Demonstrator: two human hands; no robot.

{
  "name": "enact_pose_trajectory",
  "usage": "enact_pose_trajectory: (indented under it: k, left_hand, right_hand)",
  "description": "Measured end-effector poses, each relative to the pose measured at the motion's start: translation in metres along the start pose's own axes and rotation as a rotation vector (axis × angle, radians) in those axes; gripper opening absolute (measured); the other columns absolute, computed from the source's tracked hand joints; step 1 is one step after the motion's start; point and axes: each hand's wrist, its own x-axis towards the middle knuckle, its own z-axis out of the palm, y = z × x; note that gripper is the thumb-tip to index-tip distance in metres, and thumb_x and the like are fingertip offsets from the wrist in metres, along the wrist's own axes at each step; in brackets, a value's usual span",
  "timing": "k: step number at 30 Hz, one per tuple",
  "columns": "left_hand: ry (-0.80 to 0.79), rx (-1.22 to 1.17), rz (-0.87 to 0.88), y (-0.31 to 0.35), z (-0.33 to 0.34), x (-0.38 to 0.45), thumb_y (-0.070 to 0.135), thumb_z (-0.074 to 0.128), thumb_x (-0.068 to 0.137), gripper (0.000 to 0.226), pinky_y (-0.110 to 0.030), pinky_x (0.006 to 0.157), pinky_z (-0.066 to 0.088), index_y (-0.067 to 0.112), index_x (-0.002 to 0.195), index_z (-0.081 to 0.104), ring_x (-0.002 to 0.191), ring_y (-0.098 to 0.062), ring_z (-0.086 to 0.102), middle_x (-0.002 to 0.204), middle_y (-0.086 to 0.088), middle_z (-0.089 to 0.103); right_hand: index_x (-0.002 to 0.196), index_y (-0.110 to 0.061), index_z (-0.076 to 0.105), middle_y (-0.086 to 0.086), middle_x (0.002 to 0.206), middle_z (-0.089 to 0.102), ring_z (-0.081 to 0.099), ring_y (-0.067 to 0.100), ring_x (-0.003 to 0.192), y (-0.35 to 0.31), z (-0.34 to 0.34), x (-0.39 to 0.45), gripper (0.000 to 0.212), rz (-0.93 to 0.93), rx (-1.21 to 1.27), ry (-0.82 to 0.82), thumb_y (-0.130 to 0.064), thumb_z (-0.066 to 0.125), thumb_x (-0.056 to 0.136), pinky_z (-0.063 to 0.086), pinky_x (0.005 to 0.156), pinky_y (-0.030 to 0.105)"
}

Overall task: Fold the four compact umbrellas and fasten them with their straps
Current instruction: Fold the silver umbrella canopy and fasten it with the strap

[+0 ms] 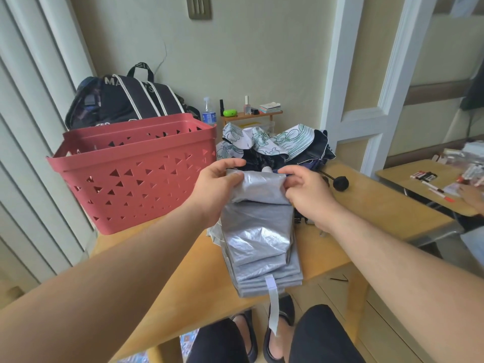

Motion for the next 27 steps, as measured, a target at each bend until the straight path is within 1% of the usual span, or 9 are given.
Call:
enact_pose_trajectory:
  k: [4,9,11,14,17,19,21,24,27]
  left_hand:
    - [0.017,0.031,0.008,0.002,0.004,-0.005,0.001,0.064,0.098,0.025,-0.022,0.051,0.045,0.019,0.110,0.076,0.056,-0.011,0.050,0.078,-0.003,0.061]
    - [0.049,0.053,0.017,0.000,-0.003,-0.007,0.003,0.067,0.098,0.024,-0.025,0.062,0.051,0.021,0.114,0.074,0.063,-0.009,0.056,0.076,0.003,0.064]
    - [0.091,0.104,0.042,-0.002,-0.007,-0.008,0.008,0.074,0.095,0.023,-0.030,0.069,0.056,0.025,0.111,0.076,0.069,-0.012,0.062,0.080,0.003,0.066]
    - [0.105,0.157,0.056,-0.004,-0.011,-0.011,0.017,0.081,0.087,0.022,-0.041,0.079,0.057,0.031,0.103,0.079,0.084,-0.021,0.067,0.091,-0.003,0.069]
    - [-0.004,0.173,0.047,-0.005,-0.017,-0.022,0.013,0.081,0.088,0.030,-0.029,0.070,0.049,0.030,0.113,0.077,0.077,-0.016,0.059,0.084,-0.002,0.062]
    - [-0.083,0.284,0.051,-0.005,-0.024,-0.033,0.015,0.083,0.089,0.034,-0.026,0.070,0.046,0.033,0.117,0.075,0.071,-0.014,0.053,0.074,0.001,0.054]
    - [-0.149,0.393,0.042,-0.007,-0.031,-0.046,0.016,0.084,0.088,0.035,-0.024,0.063,0.048,0.033,0.117,0.074,0.061,-0.011,0.054,0.063,0.008,0.056]
    - [-0.194,0.570,0.049,-0.012,-0.040,-0.058,0.021,0.085,0.086,0.027,-0.039,0.075,0.063,0.035,0.107,0.077,0.076,-0.017,0.072,0.089,-0.003,0.078]
    - [-0.295,0.785,0.059,-0.012,-0.043,-0.066,0.039,0.082,0.089,0.010,-0.027,0.077,0.058,0.031,0.095,0.080,0.082,-0.007,0.070,0.092,0.010,0.077]
  right_hand:
    - [0.117,-0.039,0.068,-0.006,0.097,0.077,0.070,0.011,0.091,-0.005,0.002,-0.003,0.048,-0.010,0.128,-0.069,-0.002,0.067,0.086,0.055,0.083,0.032]
    - [0.119,-0.031,0.070,0.000,0.094,0.077,0.072,0.001,0.080,-0.013,-0.003,-0.003,0.042,0.038,0.383,-0.066,-0.001,0.077,0.089,0.054,0.069,0.018]
    - [0.109,-0.026,0.073,-0.002,0.085,0.074,0.068,0.000,0.069,-0.011,-0.005,-0.004,0.036,0.033,0.279,0.008,0.000,0.081,0.086,0.052,0.065,0.015]
    - [0.095,-0.026,0.075,0.005,0.084,0.067,0.059,0.010,0.073,-0.007,-0.003,-0.006,0.033,0.017,0.230,0.023,0.003,0.083,0.082,0.053,0.077,0.025]
    - [0.095,-0.028,0.076,0.003,0.080,0.058,0.051,0.007,0.068,-0.005,-0.004,-0.012,0.035,-0.010,0.177,-0.007,0.004,0.081,0.083,0.048,0.074,0.022]
    - [0.098,-0.030,0.077,-0.004,0.076,0.060,0.051,0.001,0.062,-0.005,-0.008,-0.022,0.031,-0.072,0.011,-0.015,-0.003,0.083,0.083,0.045,0.069,0.014]
    - [0.093,-0.032,0.078,-0.011,0.075,0.066,0.057,0.001,0.064,-0.003,-0.011,-0.035,0.022,-0.147,-0.226,-0.014,-0.014,0.085,0.082,0.047,0.066,0.016]
    - [0.080,-0.035,0.076,-0.012,0.075,0.064,0.059,0.002,0.072,0.002,-0.010,-0.057,0.017,-0.250,-0.428,-0.057,-0.021,0.084,0.081,0.044,0.065,0.019]
    - [0.085,-0.036,0.075,-0.017,0.078,0.056,0.054,0.007,0.079,0.011,-0.007,-0.067,0.012,-0.325,-0.563,-0.128,-0.024,0.079,0.086,0.049,0.073,0.029]
